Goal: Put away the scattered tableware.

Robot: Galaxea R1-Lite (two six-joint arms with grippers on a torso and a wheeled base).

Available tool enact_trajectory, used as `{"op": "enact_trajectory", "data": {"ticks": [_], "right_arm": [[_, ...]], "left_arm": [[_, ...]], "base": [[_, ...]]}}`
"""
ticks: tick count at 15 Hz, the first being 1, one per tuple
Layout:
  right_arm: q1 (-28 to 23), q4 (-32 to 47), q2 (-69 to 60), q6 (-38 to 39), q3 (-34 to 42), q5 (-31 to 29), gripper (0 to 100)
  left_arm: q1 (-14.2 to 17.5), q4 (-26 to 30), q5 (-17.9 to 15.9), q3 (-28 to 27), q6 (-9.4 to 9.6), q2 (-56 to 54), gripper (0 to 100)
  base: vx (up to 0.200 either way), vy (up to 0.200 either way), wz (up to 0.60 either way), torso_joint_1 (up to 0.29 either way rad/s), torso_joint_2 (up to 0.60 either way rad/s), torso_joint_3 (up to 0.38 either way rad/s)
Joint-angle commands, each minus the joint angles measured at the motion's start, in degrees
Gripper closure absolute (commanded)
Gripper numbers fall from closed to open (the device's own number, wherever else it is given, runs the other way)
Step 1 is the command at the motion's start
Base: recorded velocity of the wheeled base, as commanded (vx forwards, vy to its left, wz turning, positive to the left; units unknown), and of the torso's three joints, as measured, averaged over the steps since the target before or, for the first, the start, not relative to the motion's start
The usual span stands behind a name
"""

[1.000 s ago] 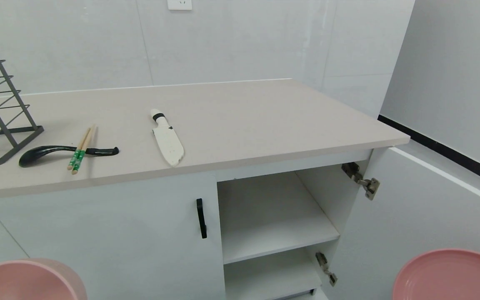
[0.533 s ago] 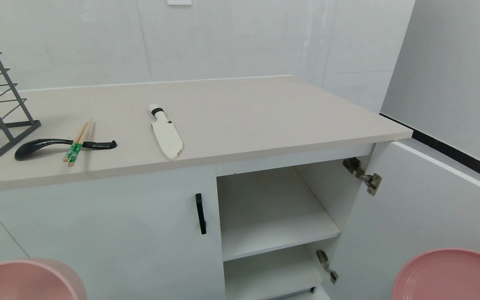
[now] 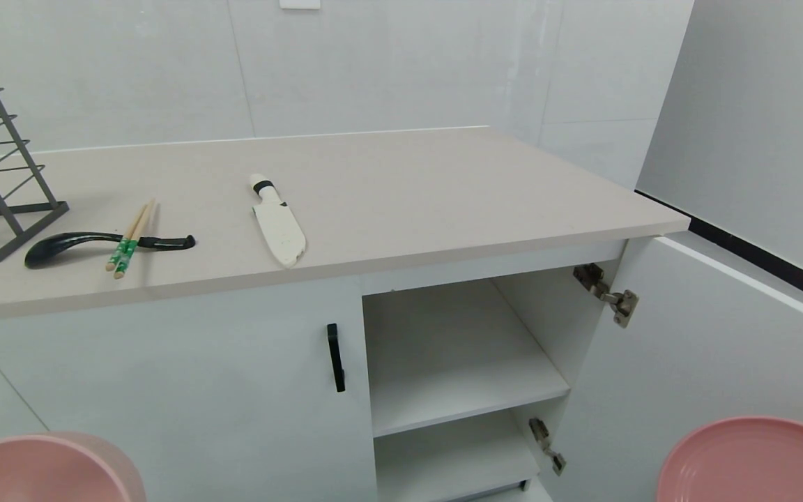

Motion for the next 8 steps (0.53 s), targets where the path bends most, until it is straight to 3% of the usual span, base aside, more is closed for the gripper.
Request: {"op": "enact_trajectory", "data": {"ticks": [1, 8], "right_arm": [[0.01, -0.09, 0.0, 0.03, 0.01, 0.01, 100], [0.01, -0.09, 0.0, -0.14, 0.1, 0.1, 100]], "left_arm": [[0.01, -0.02, 0.08, 0.0, -0.02, -0.02, 100], [0.01, -0.1, 0.08, 0.0, 0.6, -0.02, 100]], "base": [[0.0, 0.0, 0.0, 0.0, 0.0, 0.0], [0.0, 0.0, 0.0, 0.0, 0.0, 0.0]]}}
